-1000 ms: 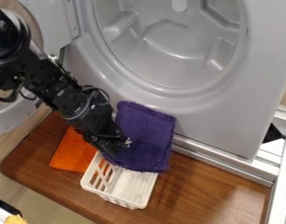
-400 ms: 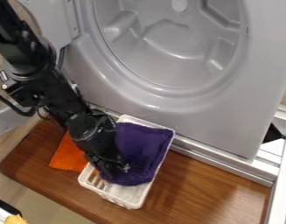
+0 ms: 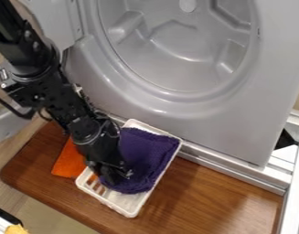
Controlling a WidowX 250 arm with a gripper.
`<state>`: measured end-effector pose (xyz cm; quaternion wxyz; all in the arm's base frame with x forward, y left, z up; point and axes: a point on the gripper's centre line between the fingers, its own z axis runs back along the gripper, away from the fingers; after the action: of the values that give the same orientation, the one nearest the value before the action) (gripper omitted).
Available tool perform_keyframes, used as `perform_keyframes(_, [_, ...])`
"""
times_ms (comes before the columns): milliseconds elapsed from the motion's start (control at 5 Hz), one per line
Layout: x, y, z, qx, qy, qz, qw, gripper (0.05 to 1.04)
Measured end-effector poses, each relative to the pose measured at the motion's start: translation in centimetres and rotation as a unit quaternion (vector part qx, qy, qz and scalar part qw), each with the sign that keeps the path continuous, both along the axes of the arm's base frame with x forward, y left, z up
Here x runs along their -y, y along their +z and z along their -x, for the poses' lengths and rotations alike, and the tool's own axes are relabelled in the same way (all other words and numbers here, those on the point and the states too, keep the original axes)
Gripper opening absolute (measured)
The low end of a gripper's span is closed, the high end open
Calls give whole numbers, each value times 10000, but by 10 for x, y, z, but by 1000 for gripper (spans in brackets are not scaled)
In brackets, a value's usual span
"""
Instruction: PUTS BLUE CLOTH INTO A WHITE BASKET
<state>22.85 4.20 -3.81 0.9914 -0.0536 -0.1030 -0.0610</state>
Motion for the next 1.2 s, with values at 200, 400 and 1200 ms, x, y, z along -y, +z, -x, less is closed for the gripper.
perform_keyframes(200, [-1, 0, 0, -36, 32, -29, 10000, 751])
perform_keyframes(400, [-1, 2, 0, -51, 22, -37, 10000, 989])
perform_keyframes(1200, [-12, 70, -11, 659, -147, -156, 9976, 1001])
